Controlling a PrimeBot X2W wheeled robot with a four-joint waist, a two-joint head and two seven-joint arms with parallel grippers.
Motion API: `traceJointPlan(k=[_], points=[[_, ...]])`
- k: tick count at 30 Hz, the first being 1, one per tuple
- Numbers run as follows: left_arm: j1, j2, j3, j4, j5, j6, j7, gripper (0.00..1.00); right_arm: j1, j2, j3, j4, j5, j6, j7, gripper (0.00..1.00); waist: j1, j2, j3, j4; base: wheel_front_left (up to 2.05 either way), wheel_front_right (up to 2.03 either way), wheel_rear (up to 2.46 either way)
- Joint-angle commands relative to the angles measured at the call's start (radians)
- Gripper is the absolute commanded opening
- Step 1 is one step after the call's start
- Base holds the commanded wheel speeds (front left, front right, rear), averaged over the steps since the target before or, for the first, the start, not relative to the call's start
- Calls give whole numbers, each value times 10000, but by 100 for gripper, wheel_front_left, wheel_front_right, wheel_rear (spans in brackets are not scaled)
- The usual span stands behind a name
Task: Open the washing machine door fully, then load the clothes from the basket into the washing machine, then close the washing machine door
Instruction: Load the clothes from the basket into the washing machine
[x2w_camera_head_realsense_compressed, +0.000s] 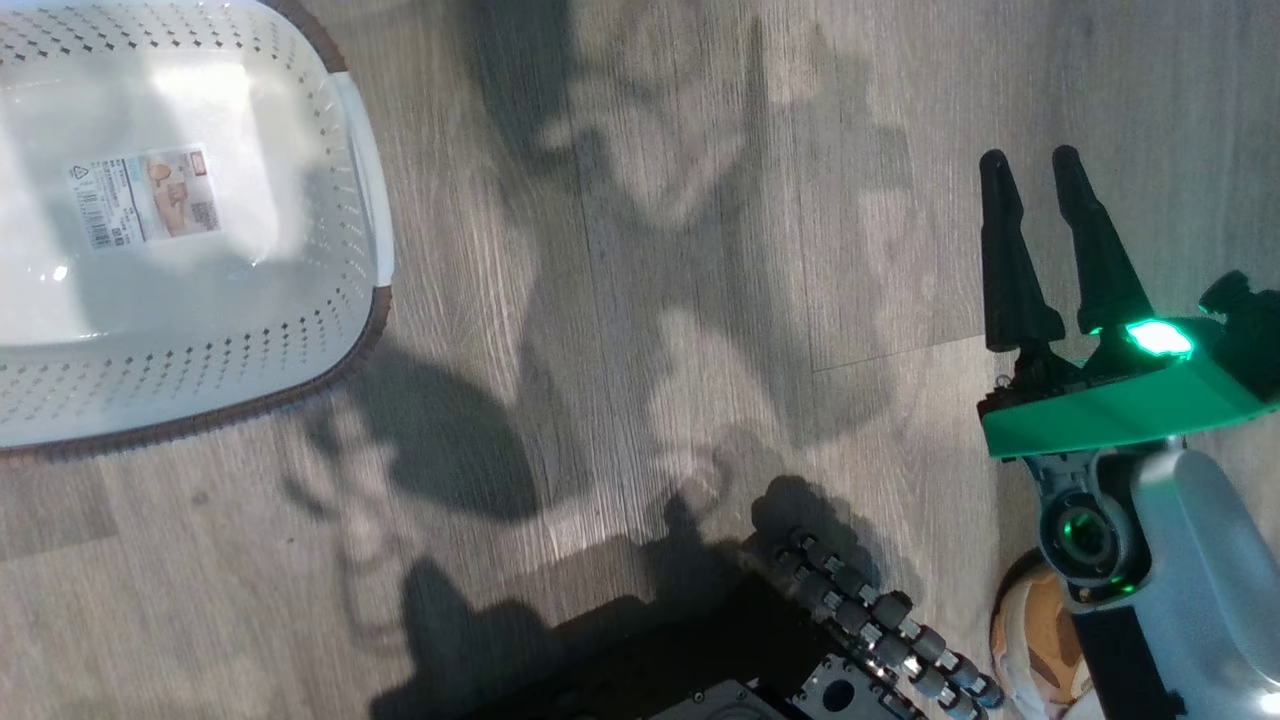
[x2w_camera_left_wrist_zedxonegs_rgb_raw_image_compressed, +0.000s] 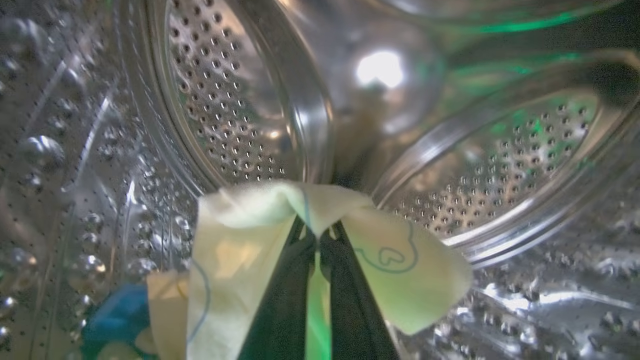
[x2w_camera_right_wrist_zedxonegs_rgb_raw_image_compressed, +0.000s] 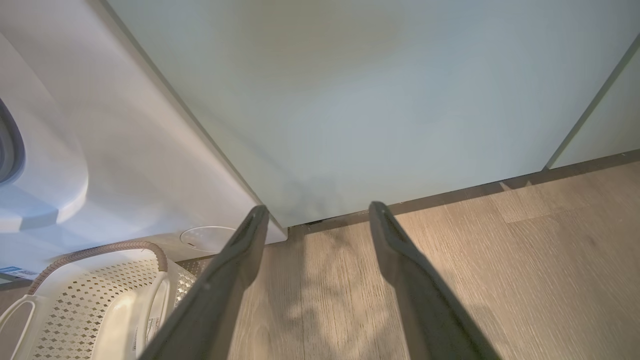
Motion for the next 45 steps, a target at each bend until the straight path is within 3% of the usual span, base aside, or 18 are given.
traceJointPlan(k=[1,4,5,6,7,18,27,37,45], points=[[-316,152,-105,-180,110,-66,-14,15,200,-51,119,-217,-27,2,-67,100,0,0,-11,-6,0,0,0],[-409,117,-235,299,138,-188,166,46,204,-51,127,-190,-28,2,-67,100,0,0,-43,-24,0,0,0],[-453,106,-250,460,121,-215,257,77,200,-51,133,-184,-23,2,-67,100,0,0,-53,-33,0,0,0],[-497,102,-300,600,137,-259,337,96,194,-51,140,-180,-16,2,-67,100,0,0,-67,-41,0,0,0],[-535,100,-365,735,164,-334,431,100,185,-51,150,-177,-6,2,-67,100,0,0,-80,-49,0,0,0],[-301,16,-758,1564,115,-1064,970,100,192,-51,8,-115,-88,2,-67,100,0,0,-512,206,0,0,0],[868,-240,-693,1750,-368,-1345,764,100,369,-51,-327,-47,-291,2,-67,100,0,0,-1342,634,0,0,0],[3072,-585,-355,1683,-1028,-1434,57,100,874,-51,-637,29,-506,2,-67,100,0,0,-2782,949,0,0,0],[5533,-689,-98,125,-1101,-1448,-44,100,1544,-51,-1024,92,-783,2,-67,100,0,0,-4116,1292,0,0,0]])
